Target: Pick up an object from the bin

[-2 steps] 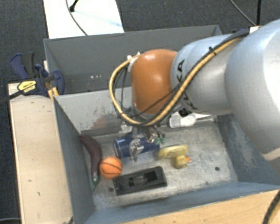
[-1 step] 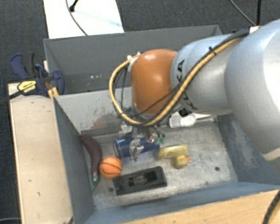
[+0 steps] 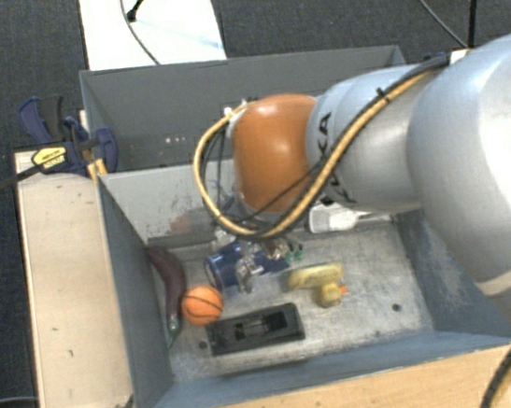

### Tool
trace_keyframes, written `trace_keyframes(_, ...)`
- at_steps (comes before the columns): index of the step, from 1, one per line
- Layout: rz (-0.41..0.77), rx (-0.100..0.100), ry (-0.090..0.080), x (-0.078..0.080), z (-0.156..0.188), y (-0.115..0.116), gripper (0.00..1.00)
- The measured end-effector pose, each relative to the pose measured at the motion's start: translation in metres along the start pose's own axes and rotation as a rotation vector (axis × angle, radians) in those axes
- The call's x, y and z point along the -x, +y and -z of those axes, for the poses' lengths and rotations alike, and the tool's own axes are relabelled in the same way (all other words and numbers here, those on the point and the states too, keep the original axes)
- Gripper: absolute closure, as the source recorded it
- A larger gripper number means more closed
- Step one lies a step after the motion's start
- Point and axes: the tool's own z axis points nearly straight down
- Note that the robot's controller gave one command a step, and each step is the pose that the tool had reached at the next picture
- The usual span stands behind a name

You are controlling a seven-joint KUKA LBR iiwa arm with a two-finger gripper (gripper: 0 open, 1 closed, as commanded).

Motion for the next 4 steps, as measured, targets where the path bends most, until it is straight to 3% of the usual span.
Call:
trace_keyframes(2,0.002,0.006,0.0,0.0,0.0,0.004,1.0)
trace_keyframes(3,0.002,0.008,0.023,-0.008,-0.012,0.005,0.0)
trace_keyframes(4,0.001,0.008,0.026,-0.01,-0.014,0.006,0.0)
